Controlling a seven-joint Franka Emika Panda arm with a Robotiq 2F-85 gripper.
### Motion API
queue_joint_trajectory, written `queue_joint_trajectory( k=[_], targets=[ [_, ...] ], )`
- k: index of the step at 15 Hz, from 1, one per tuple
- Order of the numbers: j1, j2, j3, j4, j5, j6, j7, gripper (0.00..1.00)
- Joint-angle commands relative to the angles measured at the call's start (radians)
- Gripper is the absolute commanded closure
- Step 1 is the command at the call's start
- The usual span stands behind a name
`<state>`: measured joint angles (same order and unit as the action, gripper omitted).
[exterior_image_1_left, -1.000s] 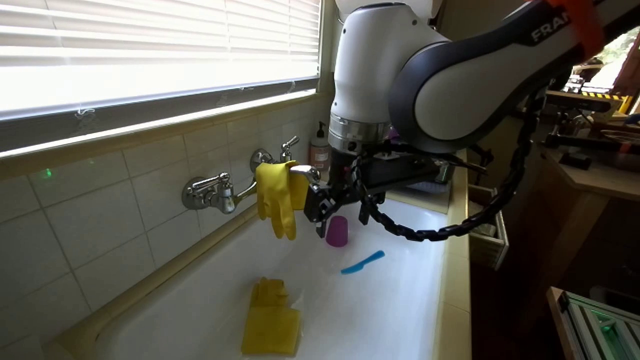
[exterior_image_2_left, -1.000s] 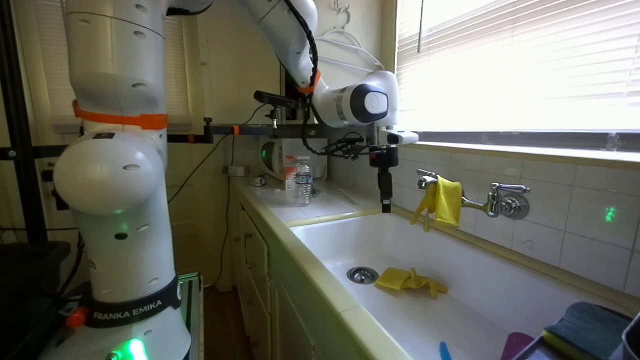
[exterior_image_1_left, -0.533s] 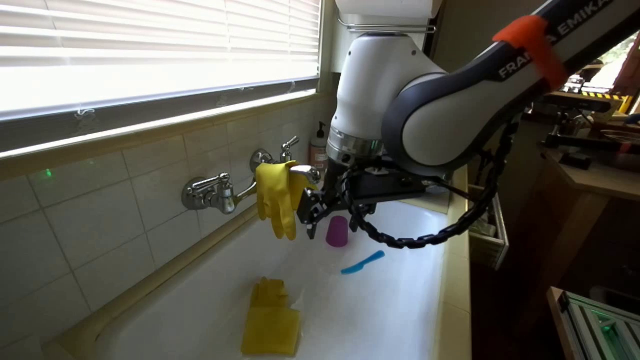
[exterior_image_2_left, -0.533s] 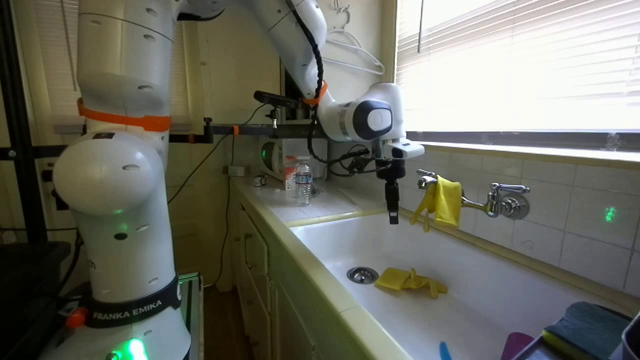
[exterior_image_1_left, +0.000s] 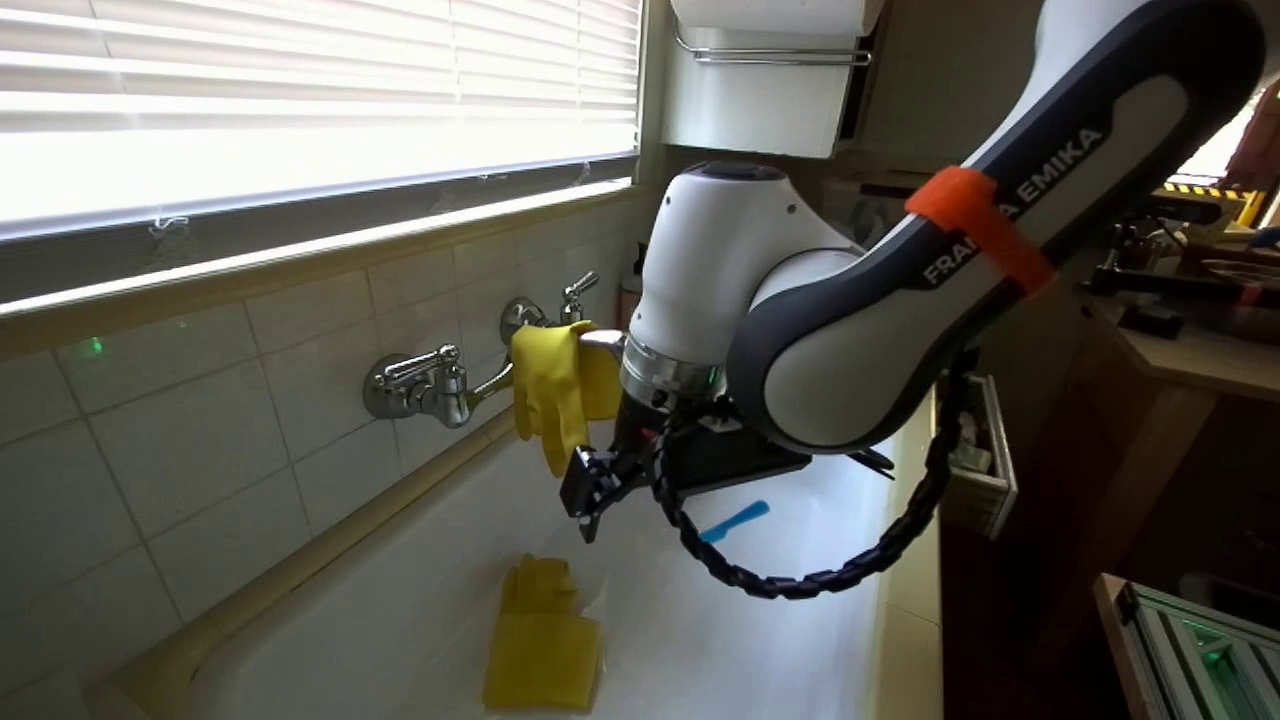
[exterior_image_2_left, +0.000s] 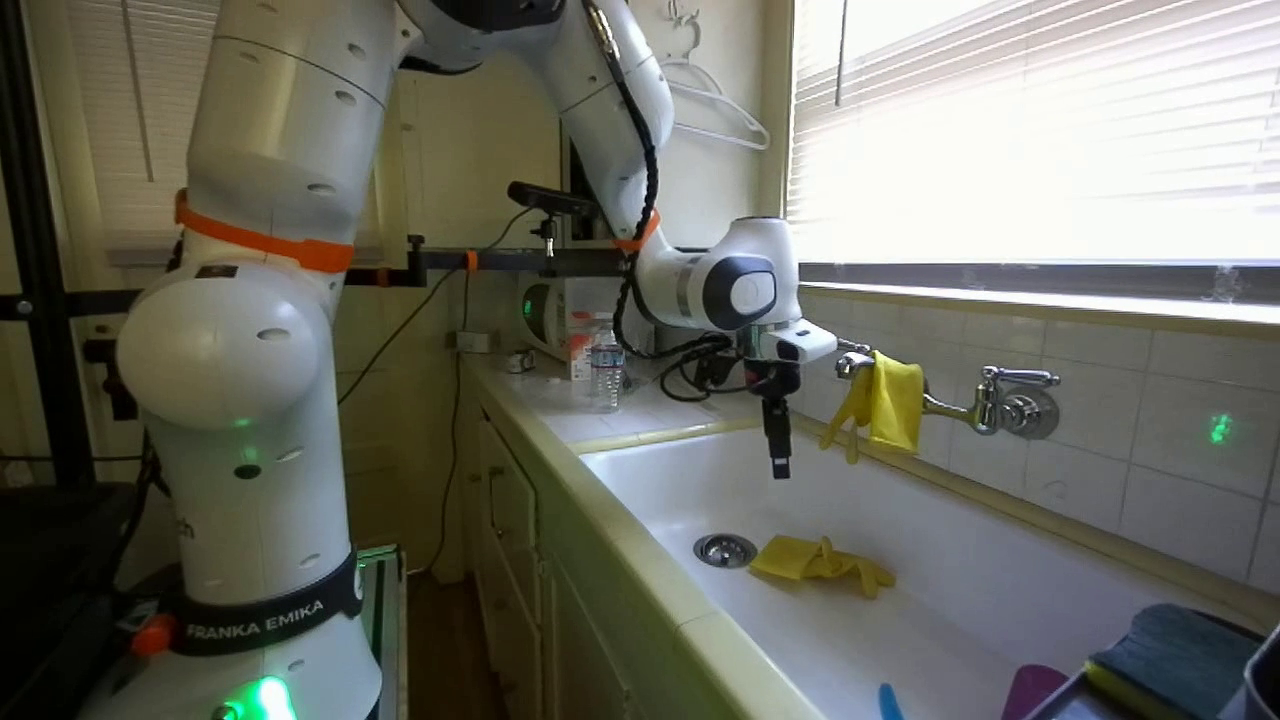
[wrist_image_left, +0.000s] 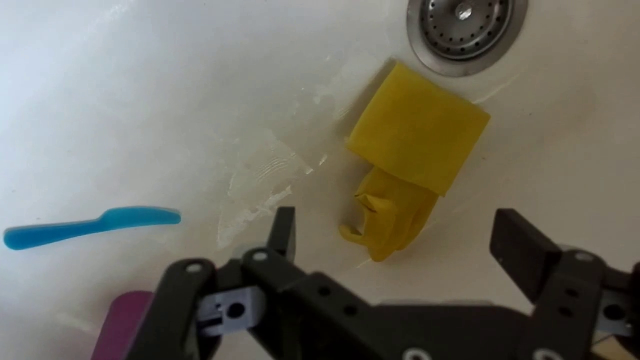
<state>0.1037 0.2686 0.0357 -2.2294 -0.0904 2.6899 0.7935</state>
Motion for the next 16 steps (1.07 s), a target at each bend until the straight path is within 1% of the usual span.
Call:
queue_joint_trajectory(
  k=[1,4,8,12,16],
  targets=[
    [0.055,0.122,-0.035,0.105,-0.026,0.007,-0.023,0.00],
    [0.068,0.198,-0.032,0.182,-0.004,-0.010,-0.096,0.00],
    [0.092,0.279,-0.053,0.273,-0.007,-0.035,-0.180,0.00],
    [0.119,0.336,-0.077,0.327,-0.004,-0.034,-0.230,0.00],
    [0.133,0.394,-0.082,0.380,0.003,-0.048,-0.290,0.00]
  ],
)
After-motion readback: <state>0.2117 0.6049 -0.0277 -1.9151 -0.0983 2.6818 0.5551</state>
